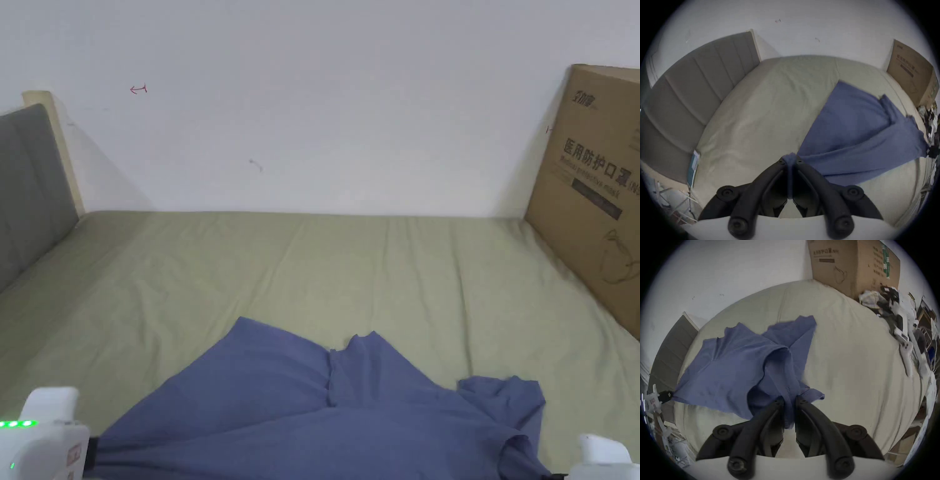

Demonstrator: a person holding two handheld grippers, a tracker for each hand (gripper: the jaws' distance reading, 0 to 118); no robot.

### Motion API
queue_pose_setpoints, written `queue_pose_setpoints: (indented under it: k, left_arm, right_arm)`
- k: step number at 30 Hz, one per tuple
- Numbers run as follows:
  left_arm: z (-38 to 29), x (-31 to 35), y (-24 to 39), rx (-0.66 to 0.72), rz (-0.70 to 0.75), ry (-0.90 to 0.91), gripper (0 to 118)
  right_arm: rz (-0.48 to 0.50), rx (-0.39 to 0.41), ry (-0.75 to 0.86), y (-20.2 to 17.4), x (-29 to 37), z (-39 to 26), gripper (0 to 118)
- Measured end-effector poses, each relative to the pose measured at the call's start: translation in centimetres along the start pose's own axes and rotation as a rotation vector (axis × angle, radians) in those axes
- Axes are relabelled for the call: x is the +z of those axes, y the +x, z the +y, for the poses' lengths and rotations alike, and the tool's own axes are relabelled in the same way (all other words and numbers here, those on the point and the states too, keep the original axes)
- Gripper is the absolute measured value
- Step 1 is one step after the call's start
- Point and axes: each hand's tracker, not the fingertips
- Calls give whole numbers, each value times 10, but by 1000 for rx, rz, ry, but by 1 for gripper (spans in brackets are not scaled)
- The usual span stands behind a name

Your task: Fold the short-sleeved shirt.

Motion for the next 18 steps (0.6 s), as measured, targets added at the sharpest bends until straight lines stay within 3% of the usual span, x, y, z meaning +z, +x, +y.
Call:
queue_pose_setpoints:
  k: [4, 7, 12, 13, 14, 15, 16, 18]
  left_arm:
    - [-41, 0, -22, 118, -55, -52, 3]
    - [-64, 4, -27, 124, -64, -49, 3]
    - [-85, 3, -18, 90, -54, -52, 9]
    - [-86, 3, -16, 91, -51, -60, 17]
    - [-87, 3, -16, 84, -41, -70, 37]
    - [-91, 6, -15, 81, -44, -69, 75]
    - [-92, 9, -17, 81, -45, -66, 93]
    - [-89, 19, -21, 95, -57, -47, 95]
  right_arm:
    - [-25, 38, -39, 8, -2, -19, 13]
    - [-11, 13, -35, 10, 2, -23, 13]
    - [-31, 47, -17, 2, 3, -33, 15]
    - [-46, 41, -22, 1, 4, -33, 21]
    - [-61, 51, -23, 0, 6, -35, 36]
    - [-63, 60, -11, 1, 8, -37, 60]
    - [-66, 64, -8, 2, 12, -39, 73]
    - [-68, 66, 0, 2, 23, -38, 75]
